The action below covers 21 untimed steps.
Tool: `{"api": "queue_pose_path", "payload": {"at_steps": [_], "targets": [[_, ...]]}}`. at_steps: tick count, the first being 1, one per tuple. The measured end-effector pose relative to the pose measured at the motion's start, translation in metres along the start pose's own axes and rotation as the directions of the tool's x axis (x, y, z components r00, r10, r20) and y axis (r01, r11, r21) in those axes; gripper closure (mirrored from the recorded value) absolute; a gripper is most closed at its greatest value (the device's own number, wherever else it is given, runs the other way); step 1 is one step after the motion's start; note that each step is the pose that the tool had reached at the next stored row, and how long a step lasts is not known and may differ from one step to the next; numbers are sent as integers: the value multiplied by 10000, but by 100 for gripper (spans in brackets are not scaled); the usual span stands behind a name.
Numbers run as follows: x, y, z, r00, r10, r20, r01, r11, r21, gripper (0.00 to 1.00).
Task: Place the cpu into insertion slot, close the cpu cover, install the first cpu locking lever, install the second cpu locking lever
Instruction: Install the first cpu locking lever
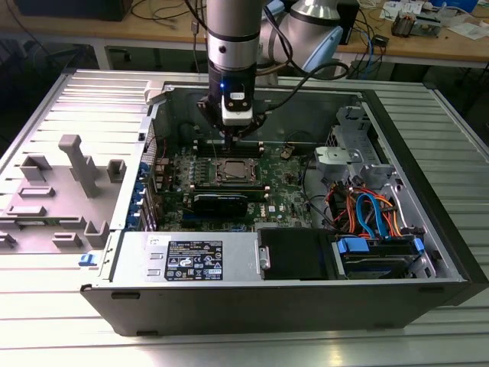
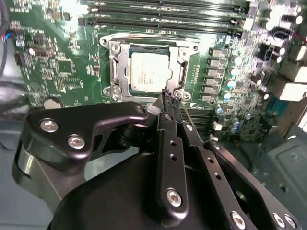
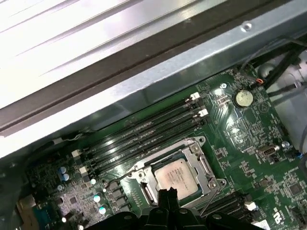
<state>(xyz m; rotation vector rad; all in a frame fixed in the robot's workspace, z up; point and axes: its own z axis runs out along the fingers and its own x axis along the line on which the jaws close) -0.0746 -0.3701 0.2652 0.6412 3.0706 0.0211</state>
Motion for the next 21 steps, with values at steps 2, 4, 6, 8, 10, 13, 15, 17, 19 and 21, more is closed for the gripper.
{"api": "queue_pose_path", "payload": {"at_steps": [2,4,6,8,10,13,15,17,19,21], "targets": [[0,0,0,9990,-437,-6,437,9990,-1,89],[2,-1,0,9966,-818,-12,818,9966,-2,89],[43,-19,0,9950,-996,-14,996,9950,-3,89],[69,-30,0,9944,-1054,-14,1054,9944,-4,89],[71,-31,0,9872,-1595,-22,1595,9872,-6,89],[71,-31,1,9738,-2275,-31,2275,9738,-8,89],[71,-31,1,9633,-2683,-37,2683,9633,-10,89],[81,-36,2,9575,-2886,-39,2886,9575,-15,89],[119,-52,1,9564,-2920,-40,2920,9564,-13,89],[170,-74,1,9558,-2939,-40,2939,9558,-13,89]]}}
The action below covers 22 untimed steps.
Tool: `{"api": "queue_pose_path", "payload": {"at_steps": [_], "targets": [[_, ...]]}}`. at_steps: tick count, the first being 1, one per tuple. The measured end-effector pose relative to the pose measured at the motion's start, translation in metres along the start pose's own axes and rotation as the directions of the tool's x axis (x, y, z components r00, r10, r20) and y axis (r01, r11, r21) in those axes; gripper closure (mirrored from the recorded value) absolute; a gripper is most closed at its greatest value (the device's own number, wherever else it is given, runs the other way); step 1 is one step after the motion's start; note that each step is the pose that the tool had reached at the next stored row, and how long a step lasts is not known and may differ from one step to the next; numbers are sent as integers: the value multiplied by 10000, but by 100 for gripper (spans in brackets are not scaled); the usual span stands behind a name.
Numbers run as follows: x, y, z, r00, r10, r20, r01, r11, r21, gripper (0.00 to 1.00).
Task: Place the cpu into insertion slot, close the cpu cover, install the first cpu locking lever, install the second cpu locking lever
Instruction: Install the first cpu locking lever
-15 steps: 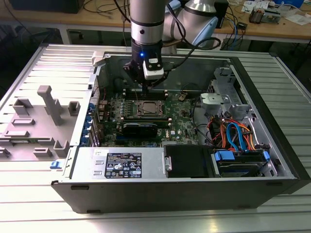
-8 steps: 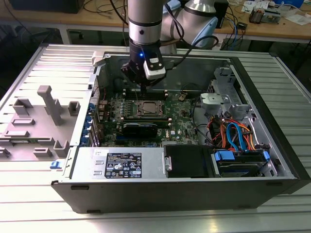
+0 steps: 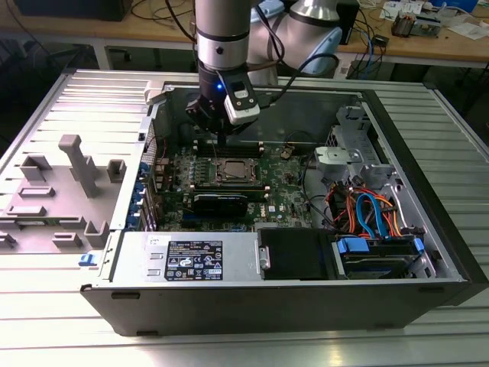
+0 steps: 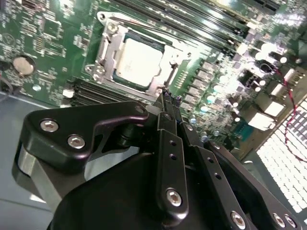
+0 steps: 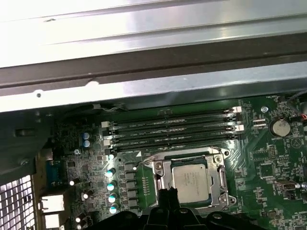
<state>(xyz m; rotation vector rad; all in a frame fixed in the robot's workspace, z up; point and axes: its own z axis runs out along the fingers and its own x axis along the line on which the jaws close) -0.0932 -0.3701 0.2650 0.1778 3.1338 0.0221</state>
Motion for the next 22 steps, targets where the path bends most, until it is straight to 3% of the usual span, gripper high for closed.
{"api": "queue_pose_path", "payload": {"at_steps": [11,15,22], "targets": [[264,-30,-1,9998,-196,13,196,9998,-7,89],[268,-30,0,9931,-1176,-2,1176,9931,-9,89],[277,11,2,9927,-1205,-1,1205,9927,-25,89]]}}
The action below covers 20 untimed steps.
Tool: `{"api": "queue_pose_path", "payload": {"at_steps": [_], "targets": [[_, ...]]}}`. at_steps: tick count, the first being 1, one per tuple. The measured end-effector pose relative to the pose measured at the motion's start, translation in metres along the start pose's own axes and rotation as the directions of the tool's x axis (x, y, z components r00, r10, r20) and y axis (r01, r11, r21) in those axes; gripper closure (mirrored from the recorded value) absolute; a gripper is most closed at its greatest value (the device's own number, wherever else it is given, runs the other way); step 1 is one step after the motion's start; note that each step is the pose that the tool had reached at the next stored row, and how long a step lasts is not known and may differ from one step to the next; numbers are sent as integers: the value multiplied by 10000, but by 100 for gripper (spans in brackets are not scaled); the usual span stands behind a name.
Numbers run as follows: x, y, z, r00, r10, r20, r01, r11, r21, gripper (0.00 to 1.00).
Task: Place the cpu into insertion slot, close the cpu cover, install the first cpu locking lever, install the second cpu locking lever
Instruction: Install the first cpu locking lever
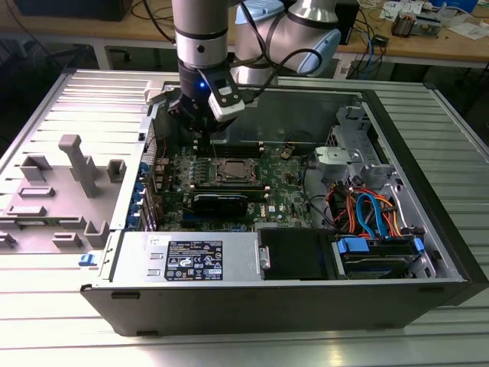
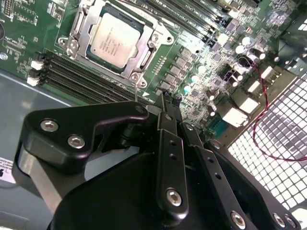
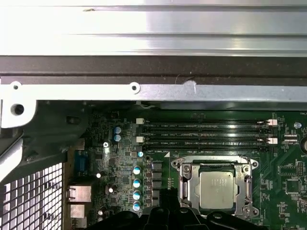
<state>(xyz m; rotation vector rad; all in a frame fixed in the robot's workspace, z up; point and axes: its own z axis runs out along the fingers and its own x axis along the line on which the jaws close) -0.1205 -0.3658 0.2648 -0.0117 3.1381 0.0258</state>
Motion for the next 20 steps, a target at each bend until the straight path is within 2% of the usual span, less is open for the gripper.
{"api": "queue_pose_path", "payload": {"at_steps": [4,9,20], "targets": [[2,18,2,10000,0,1,0,10000,-70,89],[3,54,4,10000,0,1,0,9999,-114,89],[-2,158,12,10000,-12,1,12,9999,-155,89]]}}
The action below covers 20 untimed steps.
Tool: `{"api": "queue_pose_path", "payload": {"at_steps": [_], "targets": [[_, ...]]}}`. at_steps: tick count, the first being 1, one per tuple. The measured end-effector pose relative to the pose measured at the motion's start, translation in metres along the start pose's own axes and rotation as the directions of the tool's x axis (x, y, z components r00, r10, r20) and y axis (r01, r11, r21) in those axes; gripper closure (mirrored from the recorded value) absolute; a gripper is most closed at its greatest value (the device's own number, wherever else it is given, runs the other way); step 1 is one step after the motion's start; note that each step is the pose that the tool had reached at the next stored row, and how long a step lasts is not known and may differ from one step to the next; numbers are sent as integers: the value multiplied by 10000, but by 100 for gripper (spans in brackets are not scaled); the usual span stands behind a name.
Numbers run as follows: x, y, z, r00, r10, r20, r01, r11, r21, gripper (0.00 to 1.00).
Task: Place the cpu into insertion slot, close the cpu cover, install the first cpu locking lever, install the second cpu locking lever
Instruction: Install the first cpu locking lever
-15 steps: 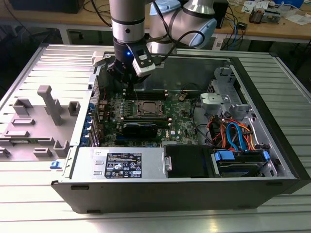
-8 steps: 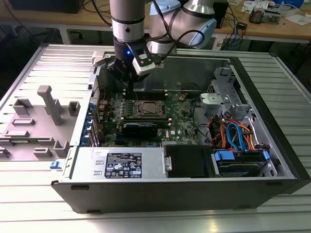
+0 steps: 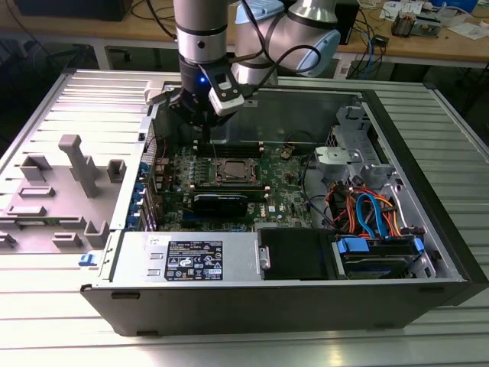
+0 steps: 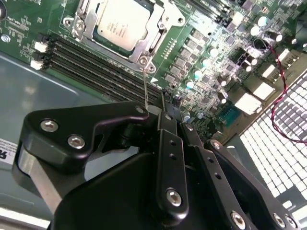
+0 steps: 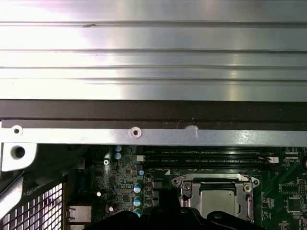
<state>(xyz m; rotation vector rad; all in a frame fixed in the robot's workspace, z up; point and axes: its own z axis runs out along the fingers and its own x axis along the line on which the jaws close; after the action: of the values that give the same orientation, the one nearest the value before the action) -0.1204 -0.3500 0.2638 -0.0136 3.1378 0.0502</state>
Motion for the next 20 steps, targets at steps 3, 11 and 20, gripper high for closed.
{"api": "queue_pose_path", "payload": {"at_steps": [3,11,20], "targets": [[-26,0,3,10000,1,0,-1,10000,2,89],[-119,4,12,10000,1,0,-1,10000,16,89],[-202,2,48,10000,0,-2,0,10000,85,89]]}}
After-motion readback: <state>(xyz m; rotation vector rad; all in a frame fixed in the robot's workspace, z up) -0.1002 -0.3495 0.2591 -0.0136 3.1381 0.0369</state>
